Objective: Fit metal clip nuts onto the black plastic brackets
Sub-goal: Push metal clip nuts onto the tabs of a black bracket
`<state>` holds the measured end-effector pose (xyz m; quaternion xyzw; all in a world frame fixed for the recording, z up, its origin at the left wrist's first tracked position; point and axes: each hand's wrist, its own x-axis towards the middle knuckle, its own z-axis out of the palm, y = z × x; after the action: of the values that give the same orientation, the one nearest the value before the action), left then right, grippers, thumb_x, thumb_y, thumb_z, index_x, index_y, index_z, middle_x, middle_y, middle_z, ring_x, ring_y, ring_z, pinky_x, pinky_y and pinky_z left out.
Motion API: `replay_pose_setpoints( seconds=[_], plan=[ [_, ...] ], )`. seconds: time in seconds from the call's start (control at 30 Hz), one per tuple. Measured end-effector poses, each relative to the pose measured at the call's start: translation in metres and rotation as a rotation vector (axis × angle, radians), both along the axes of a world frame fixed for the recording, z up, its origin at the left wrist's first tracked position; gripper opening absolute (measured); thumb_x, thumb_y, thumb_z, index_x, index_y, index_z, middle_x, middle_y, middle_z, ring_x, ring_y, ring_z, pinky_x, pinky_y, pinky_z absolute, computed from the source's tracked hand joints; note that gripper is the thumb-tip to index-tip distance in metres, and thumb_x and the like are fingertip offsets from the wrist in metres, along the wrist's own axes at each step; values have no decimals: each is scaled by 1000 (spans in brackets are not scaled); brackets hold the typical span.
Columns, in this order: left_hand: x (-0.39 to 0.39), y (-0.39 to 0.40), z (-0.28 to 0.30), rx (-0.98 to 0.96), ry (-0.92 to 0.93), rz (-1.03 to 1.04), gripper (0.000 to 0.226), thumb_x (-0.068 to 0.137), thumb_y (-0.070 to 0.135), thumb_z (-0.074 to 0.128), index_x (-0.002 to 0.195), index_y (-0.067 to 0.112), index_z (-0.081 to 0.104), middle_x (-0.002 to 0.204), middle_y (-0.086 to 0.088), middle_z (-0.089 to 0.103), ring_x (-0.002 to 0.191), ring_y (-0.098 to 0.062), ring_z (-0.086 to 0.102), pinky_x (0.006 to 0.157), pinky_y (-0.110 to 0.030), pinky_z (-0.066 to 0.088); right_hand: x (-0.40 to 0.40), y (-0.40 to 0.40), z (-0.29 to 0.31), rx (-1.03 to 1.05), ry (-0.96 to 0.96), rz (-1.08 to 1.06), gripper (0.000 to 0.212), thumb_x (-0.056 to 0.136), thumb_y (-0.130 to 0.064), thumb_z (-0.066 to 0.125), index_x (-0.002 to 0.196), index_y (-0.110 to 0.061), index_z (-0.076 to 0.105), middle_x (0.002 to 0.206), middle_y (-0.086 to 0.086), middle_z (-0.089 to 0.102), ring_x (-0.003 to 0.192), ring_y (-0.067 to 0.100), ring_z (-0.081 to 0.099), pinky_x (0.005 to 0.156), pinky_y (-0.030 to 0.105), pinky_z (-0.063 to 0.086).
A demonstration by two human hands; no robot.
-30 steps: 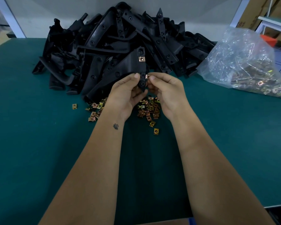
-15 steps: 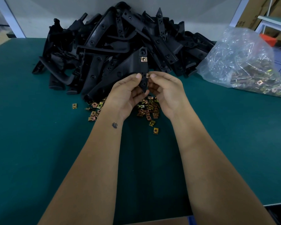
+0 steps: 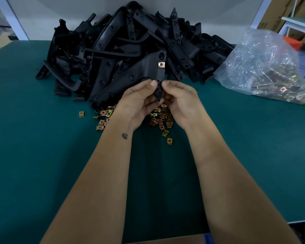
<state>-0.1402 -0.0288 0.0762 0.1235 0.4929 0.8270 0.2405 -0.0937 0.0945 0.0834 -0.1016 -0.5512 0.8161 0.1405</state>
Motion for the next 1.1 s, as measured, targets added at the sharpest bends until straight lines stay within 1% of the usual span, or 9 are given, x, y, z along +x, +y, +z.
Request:
replay_pose_setpoints(
  seconds=[0.2, 0.37, 0.47, 0.67, 0.77, 0.87, 0.97, 1.03, 1.1],
  plan=[
    [3, 0, 1, 32, 28, -15, 14, 98, 14, 57, 96, 10, 71, 83, -1, 75, 78, -12, 72, 72, -25, 59, 2, -2, 0, -35, 27, 18, 9, 91, -5, 63, 84, -8, 69, 91, 11, 66, 97, 28, 50, 88, 38, 40],
    [5, 0, 3, 45, 21, -4, 20, 98, 13, 58, 88, 14, 75, 82, -1, 76, 75, -12, 73, 71, -25, 60, 2, -2, 2, -7, 53, 10, 11, 90, -5, 64, 80, -10, 69, 85, 7, 68, 84, 20, 59, 82, 36, 42],
    [6, 2, 2, 15, 20, 4, 15, 97, 13, 58, 93, 11, 73, 84, -3, 75, 78, -14, 72, 76, -27, 61, 2, -4, 1, 49, 47, 10, 10, 90, -5, 64, 81, -9, 68, 83, 6, 68, 82, 18, 60, 77, 32, 45],
    [8, 7, 4, -43, 52, 57, 15, 98, 15, 58, 104, 9, 71, 95, -7, 74, 91, -19, 69, 79, -30, 60, 2, -7, 2, 32, 49, -22, 10, 91, -5, 62, 83, -7, 67, 86, 8, 67, 90, 21, 61, 87, 36, 47],
    [14, 16, 6, -151, 158, 173, 19, 101, 17, 56, 96, 16, 75, 87, -2, 76, 86, -14, 72, 76, -30, 60, 0, -7, 3, 48, 37, -79, 15, 94, -9, 61, 80, -12, 67, 82, 5, 68, 85, 20, 63, 83, 36, 52],
    [18, 21, 8, -257, 304, 287, 30, 104, 18, 50, 86, 22, 74, 79, 2, 75, 82, -13, 73, 75, -29, 60, -1, -3, 3, 11, 10, -133, 18, 100, -17, 54, 85, -14, 63, 87, 6, 69, 84, 21, 64, 81, 38, 53],
    [18, 19, 10, -337, 481, 469, 29, 104, 21, 47, 87, 24, 71, 75, 5, 69, 77, -11, 67, 67, -27, 55, -1, 7, 2, -72, 10, -178, 22, 103, -19, 48, 84, -14, 58, 75, 4, 66, 65, 16, 60, 63, 28, 51],
    [20, 15, 12, -394, 616, 625, 25, 102, 23, 48, 92, 23, 71, 82, 6, 67, 78, -6, 63, 71, -25, 52, 0, 11, 3, -127, 12, -182, 23, 103, -20, 48, 82, -14, 58, 68, 3, 64, 56, 13, 57, 56, 24, 48],
    [19, 11, 13, -491, 707, 676, 20, 98, 23, 52, 106, 22, 70, 100, 8, 63, 87, 0, 58, 79, -13, 45, -1, 13, 3, -158, 10, -159, 23, 102, -20, 50, 82, -13, 59, 64, 2, 64, 53, 12, 55, 53, 23, 47]
  ],
)
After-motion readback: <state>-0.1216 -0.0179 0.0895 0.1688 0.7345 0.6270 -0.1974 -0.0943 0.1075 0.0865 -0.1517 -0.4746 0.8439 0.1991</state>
